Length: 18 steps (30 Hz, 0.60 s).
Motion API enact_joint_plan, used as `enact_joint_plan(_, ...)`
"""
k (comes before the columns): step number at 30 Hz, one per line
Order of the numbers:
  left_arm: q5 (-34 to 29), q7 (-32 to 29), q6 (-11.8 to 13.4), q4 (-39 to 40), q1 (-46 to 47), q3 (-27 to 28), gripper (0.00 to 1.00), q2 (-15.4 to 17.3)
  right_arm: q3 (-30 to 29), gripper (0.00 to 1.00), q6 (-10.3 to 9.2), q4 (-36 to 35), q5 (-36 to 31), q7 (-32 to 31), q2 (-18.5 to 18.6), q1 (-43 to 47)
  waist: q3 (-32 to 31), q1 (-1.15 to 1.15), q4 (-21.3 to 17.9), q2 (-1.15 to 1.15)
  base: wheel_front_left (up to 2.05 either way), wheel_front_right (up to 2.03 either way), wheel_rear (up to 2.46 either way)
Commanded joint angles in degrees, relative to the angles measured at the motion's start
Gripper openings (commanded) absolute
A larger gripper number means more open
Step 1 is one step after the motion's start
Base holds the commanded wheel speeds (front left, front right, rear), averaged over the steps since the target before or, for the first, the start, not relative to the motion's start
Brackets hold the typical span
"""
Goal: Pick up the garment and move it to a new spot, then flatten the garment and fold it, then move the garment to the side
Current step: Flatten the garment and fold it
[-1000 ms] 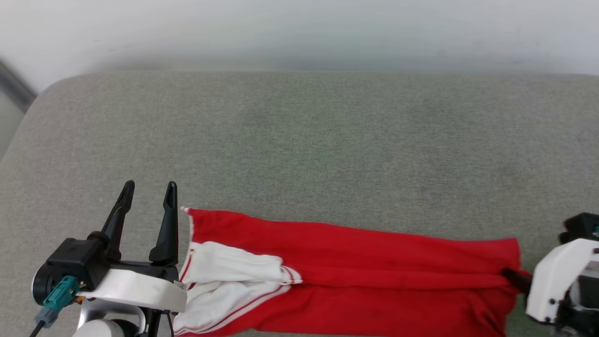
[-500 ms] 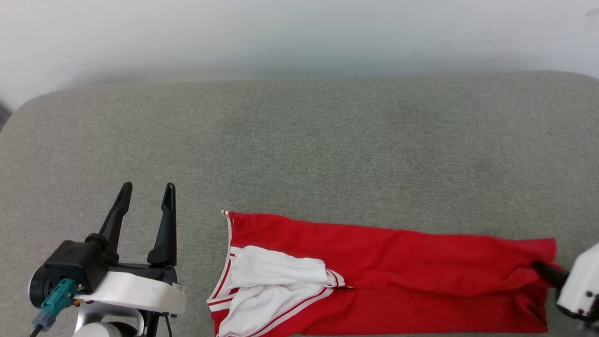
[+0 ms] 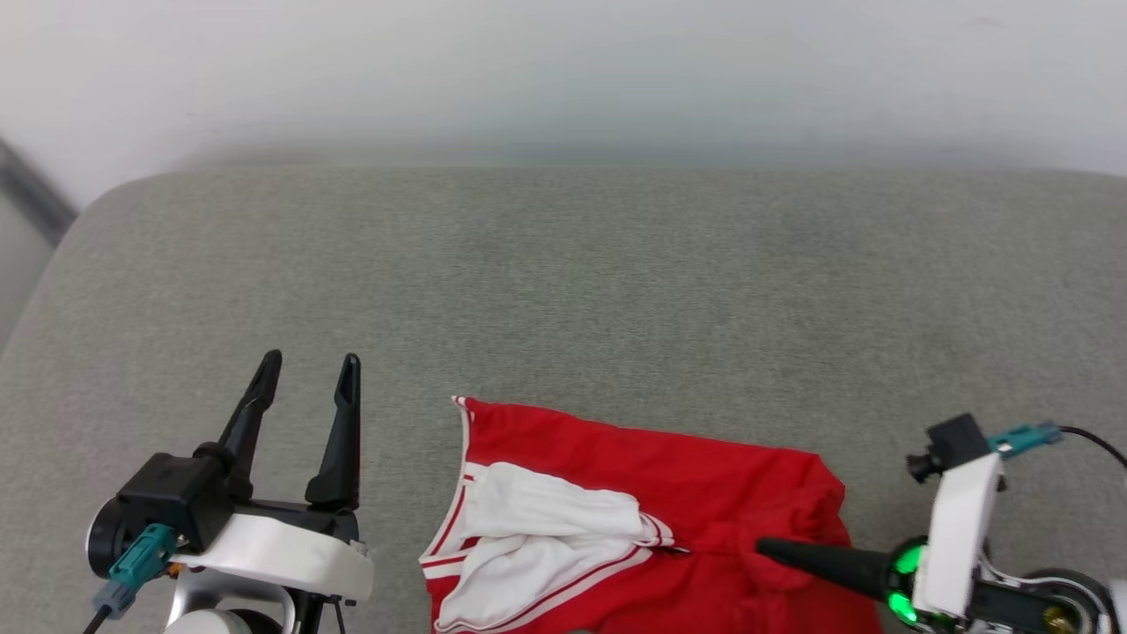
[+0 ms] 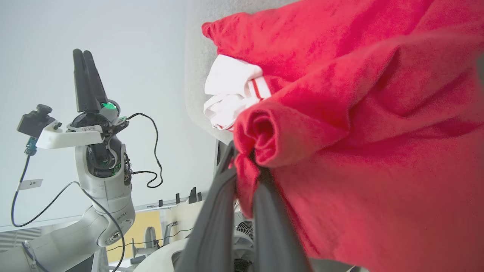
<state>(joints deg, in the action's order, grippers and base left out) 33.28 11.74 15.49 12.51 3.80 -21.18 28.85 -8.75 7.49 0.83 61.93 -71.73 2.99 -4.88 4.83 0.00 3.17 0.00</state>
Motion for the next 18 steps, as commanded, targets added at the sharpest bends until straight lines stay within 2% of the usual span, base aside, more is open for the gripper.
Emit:
enact_joint_plan(1, -0.1, -0.1, -0.3, -0.3, 0.7, -0.2, 1.00, -0.3, 2.1, 0.00, 0.00, 0.9, 1.5, 1.4, -0.2, -1.4, -0.4, 0.00, 1.6, 0.00, 0.00, 0.00, 0.00)
enact_joint_plan(6, 0.2, 0.3, -0.8, -1.0, 1.4, -1.1, 1.00, -1.4, 9.9, 0.00, 0.00, 5.2, 5.1, 7.7, -0.2, -5.5, 0.0, 0.00, 5.0, 0.00, 0.00, 0.00, 0.00)
enact_joint_plan(12, 0.5, 1.0, -2.0, -2.1, 3.0, -2.0, 1.00, -2.7, 18.0, 0.00, 0.00, 11.2, 6.5, 16.2, -0.1, -13.6, 3.0, 0.00, 8.9, 0.00, 0.00, 0.00, 0.00)
enact_joint_plan(18, 0.9, 2.0, -3.3, -4.0, 4.6, -2.3, 1.00, -4.4, 22.9, 0.00, 0.00, 19.5, 3.1, 23.4, -0.1, -20.3, 6.7, 0.00, 10.6, 0.00, 0.00, 0.00, 0.00)
